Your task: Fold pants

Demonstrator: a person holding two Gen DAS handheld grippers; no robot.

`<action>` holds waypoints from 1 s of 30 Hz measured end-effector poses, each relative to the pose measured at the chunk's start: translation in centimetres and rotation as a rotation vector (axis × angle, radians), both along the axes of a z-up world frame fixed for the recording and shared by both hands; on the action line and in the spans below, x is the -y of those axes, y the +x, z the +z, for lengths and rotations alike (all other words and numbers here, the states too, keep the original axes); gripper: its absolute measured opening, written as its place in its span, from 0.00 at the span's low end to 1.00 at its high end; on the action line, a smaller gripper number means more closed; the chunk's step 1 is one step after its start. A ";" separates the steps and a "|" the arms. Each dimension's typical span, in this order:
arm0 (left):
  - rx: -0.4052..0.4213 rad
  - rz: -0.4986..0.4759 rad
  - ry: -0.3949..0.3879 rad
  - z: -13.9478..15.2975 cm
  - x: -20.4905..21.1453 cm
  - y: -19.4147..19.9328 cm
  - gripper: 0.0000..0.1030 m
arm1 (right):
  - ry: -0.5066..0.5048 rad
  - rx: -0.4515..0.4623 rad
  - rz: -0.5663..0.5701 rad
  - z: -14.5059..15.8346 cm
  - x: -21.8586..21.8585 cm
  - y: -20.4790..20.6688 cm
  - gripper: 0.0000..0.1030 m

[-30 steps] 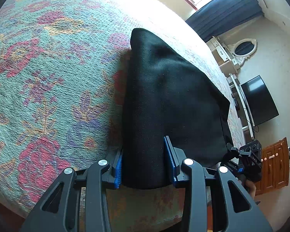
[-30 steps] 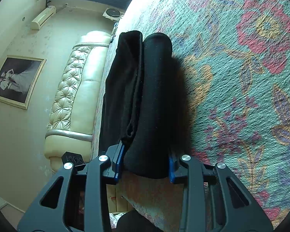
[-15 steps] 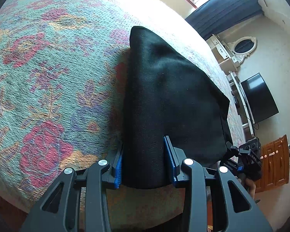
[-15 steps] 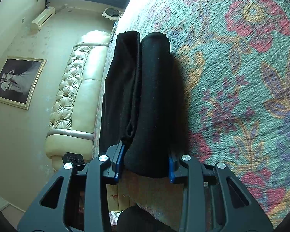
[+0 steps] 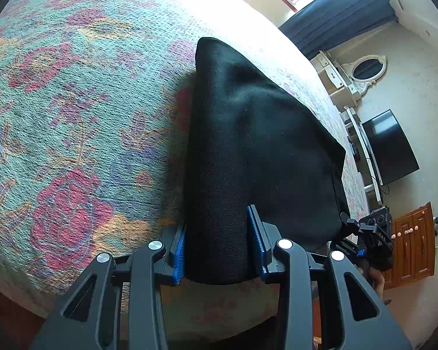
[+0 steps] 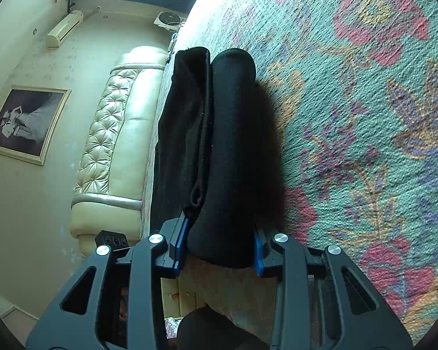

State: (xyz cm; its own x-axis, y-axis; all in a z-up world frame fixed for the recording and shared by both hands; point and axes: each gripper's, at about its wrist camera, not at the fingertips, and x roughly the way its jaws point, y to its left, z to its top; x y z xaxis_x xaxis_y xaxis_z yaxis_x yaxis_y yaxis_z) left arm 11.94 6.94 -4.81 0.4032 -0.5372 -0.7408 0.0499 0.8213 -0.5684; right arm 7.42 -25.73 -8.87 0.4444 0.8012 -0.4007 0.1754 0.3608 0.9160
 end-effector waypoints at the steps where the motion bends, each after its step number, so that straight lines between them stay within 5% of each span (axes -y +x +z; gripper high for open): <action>1: 0.001 -0.001 0.000 0.0 0.0 0.1 0.36 | 0.002 -0.001 -0.001 -0.1 0.0 0.0 0.33; 25: -0.002 -0.007 -0.013 -0.2 -0.6 0.4 0.36 | 0.006 -0.012 -0.012 0.1 0.1 -1.1 0.33; 30: -0.001 -0.002 -0.027 -0.5 -0.9 0.3 0.48 | 0.017 -0.022 -0.020 -0.2 0.3 -0.9 0.38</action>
State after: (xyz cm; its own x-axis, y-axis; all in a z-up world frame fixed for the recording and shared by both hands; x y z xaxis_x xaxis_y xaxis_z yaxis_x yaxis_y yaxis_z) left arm 12.22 7.80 -5.36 0.4011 -0.5576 -0.7268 0.0509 0.8058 -0.5900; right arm 6.52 -26.05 -9.07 0.4521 0.7991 -0.3964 0.2022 0.3410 0.9181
